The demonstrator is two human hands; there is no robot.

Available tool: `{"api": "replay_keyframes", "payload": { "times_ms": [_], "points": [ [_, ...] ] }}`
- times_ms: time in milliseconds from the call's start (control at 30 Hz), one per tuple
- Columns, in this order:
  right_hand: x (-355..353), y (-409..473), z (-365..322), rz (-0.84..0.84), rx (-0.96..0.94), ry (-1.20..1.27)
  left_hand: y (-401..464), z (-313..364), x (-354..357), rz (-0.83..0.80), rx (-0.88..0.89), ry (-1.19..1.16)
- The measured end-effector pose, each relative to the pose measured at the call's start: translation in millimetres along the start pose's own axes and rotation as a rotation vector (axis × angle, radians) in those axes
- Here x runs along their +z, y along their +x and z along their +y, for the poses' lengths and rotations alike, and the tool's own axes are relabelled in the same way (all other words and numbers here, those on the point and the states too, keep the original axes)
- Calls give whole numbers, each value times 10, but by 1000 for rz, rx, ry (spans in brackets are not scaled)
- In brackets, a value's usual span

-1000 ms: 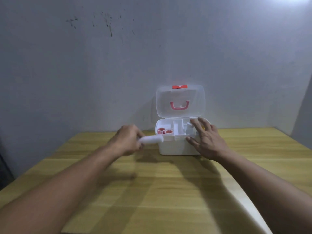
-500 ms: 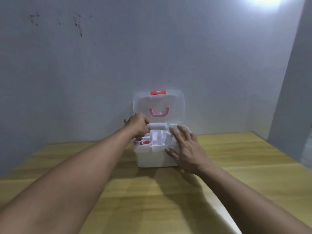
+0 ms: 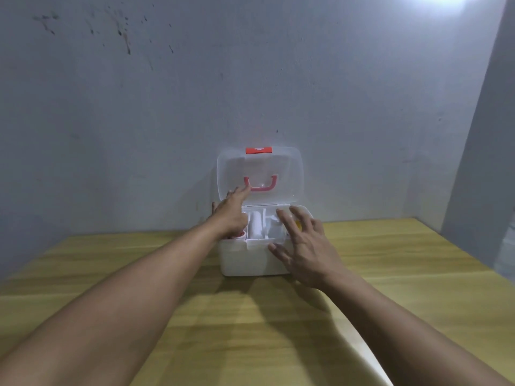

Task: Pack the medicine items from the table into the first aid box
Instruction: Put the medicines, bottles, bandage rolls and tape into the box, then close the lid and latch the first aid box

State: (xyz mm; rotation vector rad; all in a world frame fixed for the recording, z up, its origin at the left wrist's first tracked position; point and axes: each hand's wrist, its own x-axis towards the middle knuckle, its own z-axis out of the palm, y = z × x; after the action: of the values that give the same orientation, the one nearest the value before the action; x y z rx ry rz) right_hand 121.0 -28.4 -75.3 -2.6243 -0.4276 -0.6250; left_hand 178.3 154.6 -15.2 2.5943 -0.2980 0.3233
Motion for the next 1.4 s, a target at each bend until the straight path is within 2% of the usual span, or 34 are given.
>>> {"api": "replay_keyframes", "payload": {
  "times_ms": [100, 167, 300, 367, 467, 567, 733, 800, 900, 1067, 1267, 1400],
  "points": [
    [5, -2, 4, 2, -1, -10, 56, -45, -50, 181, -63, -22],
    [9, -3, 7, 1, -7, -15, 150, -92, -129, 267, -171, -135],
    [-7, -6, 8, -22, -5, -23, 344, -151, -292, 208, -400, -455],
    [-24, -5, -3, -43, 2, -40, 397, -162, -325, 179, -427, -556],
    [-97, 19, -59, -55, 14, -38, 432, -175, -330, 220, -413, -674],
    [-215, 116, -108, 18, 31, -14, 421, -166, -322, 274, -358, -723],
    [-533, 491, -108, 323, 2, -164, 371, -196, -422, 377, -231, -656],
    [-664, 616, -108, 356, -43, -254, 310, -187, -479, 385, -156, -577],
    [-754, 662, -123, 278, -138, -358, 130, -152, -543, 367, -20, -439],
    [-745, 474, -153, 112, -262, -331, -209, -91, -579, 214, 98, -267],
    [-773, 178, -117, -32, -187, -229, -495, -22, -523, 43, 98, -151],
    [-769, -2, -108, -62, -135, -162, -692, 21, -411, -7, 132, -128]
  ]
}}
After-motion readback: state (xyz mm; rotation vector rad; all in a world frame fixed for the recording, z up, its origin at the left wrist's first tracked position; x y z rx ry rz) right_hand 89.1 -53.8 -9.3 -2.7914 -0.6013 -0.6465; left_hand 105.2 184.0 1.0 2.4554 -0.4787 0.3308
